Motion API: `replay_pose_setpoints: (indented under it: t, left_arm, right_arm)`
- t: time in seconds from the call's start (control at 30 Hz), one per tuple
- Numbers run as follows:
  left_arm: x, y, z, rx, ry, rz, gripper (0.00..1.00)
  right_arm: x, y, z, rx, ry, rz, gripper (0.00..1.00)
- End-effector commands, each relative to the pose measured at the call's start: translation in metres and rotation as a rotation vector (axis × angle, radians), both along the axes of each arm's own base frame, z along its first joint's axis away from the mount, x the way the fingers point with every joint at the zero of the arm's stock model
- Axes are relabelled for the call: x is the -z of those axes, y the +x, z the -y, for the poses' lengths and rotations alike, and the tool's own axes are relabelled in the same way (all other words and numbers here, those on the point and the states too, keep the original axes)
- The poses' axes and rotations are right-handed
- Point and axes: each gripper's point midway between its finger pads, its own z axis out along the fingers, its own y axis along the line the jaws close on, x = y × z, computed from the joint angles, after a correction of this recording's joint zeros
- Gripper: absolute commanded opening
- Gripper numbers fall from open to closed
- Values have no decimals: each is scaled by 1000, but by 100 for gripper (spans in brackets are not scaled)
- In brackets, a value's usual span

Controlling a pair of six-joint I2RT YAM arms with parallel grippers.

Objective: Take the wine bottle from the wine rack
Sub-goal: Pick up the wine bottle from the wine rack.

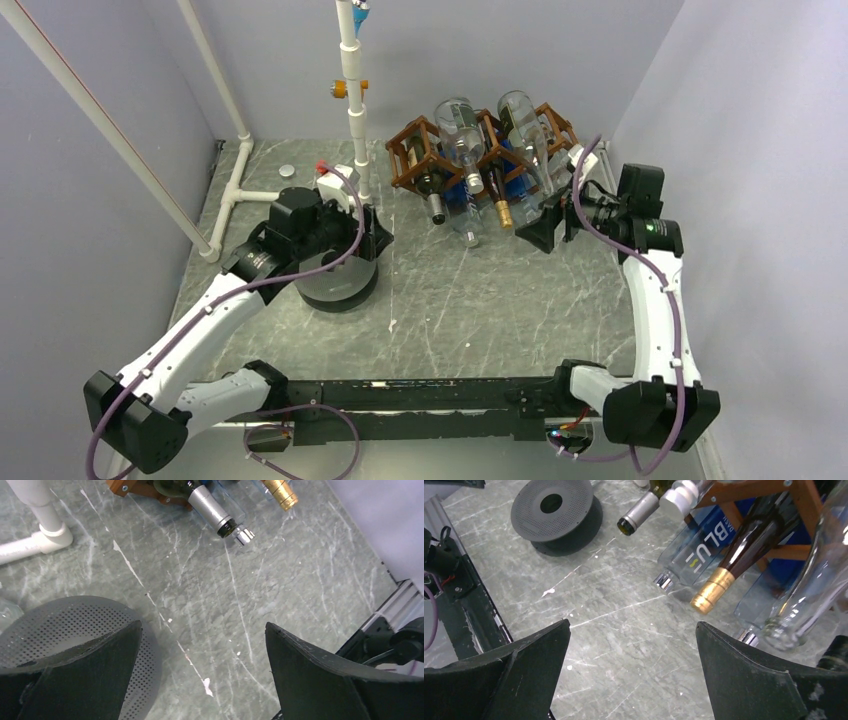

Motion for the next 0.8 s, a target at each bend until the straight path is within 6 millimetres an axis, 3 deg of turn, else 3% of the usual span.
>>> replay_pose_setpoints:
  t: [0.0, 0.13, 0.27, 0.47, 0.77]
  left_arm:
    - [-19, 10, -1, 29, 39, 138, 99]
    - [-24, 7, 2, 90, 68, 155, 99]
    - [-26, 16, -11, 46, 134, 186, 99]
    - [-25, 13, -31, -8, 135, 240, 99]
    - [-30, 9, -33, -10, 116, 269, 99]
  right_arm:
    - [-36, 9, -2, -28, 1, 80, 100]
    - [-45, 21, 3, -1, -26, 88, 100]
    - [-49, 31, 5, 16, -41, 79, 100]
    - [-56, 43, 1, 25, -79, 76, 100]
    - [-53, 55, -35, -32, -163, 51, 100]
